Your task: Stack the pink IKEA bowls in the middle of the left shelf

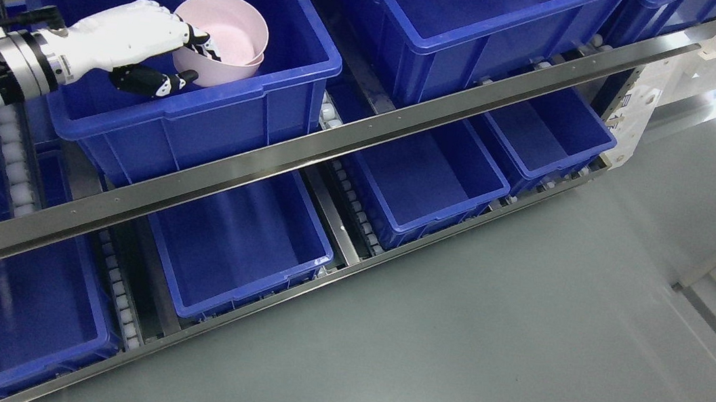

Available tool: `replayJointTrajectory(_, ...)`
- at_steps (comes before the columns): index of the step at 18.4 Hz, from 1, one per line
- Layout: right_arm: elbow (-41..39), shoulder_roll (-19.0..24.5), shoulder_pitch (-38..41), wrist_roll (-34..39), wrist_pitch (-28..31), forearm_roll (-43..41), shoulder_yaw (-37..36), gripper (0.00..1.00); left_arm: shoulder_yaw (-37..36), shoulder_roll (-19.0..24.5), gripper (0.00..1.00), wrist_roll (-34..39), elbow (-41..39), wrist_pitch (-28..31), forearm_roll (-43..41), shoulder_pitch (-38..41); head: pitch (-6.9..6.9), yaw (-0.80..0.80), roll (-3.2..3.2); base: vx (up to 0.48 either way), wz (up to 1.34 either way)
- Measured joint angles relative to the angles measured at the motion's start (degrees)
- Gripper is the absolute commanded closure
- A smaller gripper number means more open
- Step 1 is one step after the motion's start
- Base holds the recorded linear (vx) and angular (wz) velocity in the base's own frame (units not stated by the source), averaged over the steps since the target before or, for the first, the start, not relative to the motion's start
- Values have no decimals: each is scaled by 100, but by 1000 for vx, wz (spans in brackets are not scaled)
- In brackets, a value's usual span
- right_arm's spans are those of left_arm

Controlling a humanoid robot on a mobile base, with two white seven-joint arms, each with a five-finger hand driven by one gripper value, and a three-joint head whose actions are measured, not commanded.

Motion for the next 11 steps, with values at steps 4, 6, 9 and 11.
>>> replayJointTrajectory(4, 0, 0, 0, -22, 22, 0, 0, 0, -100, -31, 52, 39, 243, 23, -66, -107, 0, 0, 0, 0, 0)
replayJointTrajectory(6, 0, 0, 0, -9, 21, 0, 0, 0, -118, -39, 48, 23, 325, 29, -82, -147, 0, 0, 0, 0, 0)
replayJointTrajectory(9, 0, 0, 0, 8, 5, 0, 0, 0, -103, -47, 42, -19, 416, 45, -94, -260, 0, 0, 0, 0, 0)
replayJointTrajectory(11, 0, 0, 0, 10, -3, 0, 0, 0, -36, -59, 37, -19, 475, 49, -87, -399, 0, 0, 0, 0, 0)
